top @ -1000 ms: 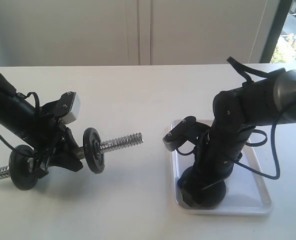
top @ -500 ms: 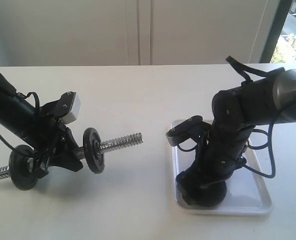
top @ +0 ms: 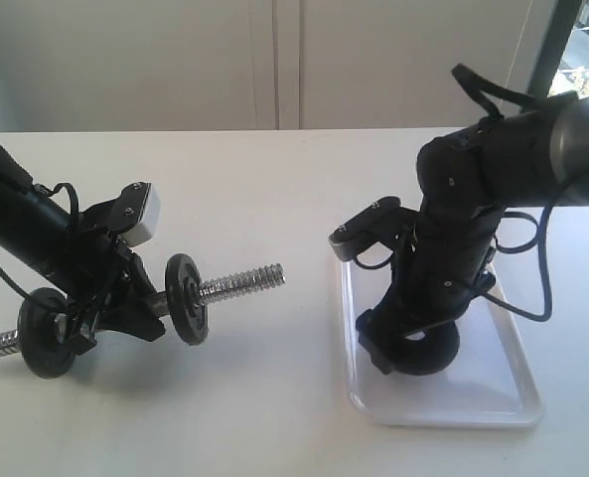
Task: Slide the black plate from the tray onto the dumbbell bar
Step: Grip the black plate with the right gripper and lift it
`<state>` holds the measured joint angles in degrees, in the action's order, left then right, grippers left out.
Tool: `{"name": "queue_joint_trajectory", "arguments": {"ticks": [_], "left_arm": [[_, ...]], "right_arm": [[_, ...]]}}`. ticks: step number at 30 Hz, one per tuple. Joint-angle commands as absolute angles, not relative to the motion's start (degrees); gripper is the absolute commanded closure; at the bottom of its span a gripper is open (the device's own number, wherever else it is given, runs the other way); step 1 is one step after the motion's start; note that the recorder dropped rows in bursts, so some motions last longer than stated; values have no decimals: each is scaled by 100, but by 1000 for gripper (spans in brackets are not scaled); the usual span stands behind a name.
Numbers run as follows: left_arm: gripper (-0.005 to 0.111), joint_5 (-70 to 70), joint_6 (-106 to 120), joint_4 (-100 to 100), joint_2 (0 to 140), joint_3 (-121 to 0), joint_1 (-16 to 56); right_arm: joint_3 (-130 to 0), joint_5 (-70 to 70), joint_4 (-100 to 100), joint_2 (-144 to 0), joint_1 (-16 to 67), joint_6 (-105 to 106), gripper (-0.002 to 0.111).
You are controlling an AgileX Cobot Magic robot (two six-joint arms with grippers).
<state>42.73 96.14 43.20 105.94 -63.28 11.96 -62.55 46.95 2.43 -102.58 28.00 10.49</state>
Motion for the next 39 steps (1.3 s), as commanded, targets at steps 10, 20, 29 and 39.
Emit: {"name": "queue_joint_trajectory", "arguments": {"ticks": [10,20,29,39], "left_arm": [[107,4790,9575,4928,10326,-6411,1208],[107,4790,9575,4928,10326,-6411,1208],[107,4790,9575,4928,10326,-6411,1208],[107,4826,9575,4928,10326,-6411,1208]], "right_arm": [[-6353,4618,844,-9510,2804,573,108],[-6572,4721,-1313,-9431,2355,2395,108],[-6622,5190,-4168,-9520,1194,4568,108],[-6622,6996,-7281,-10341,323,6715,108]]}}
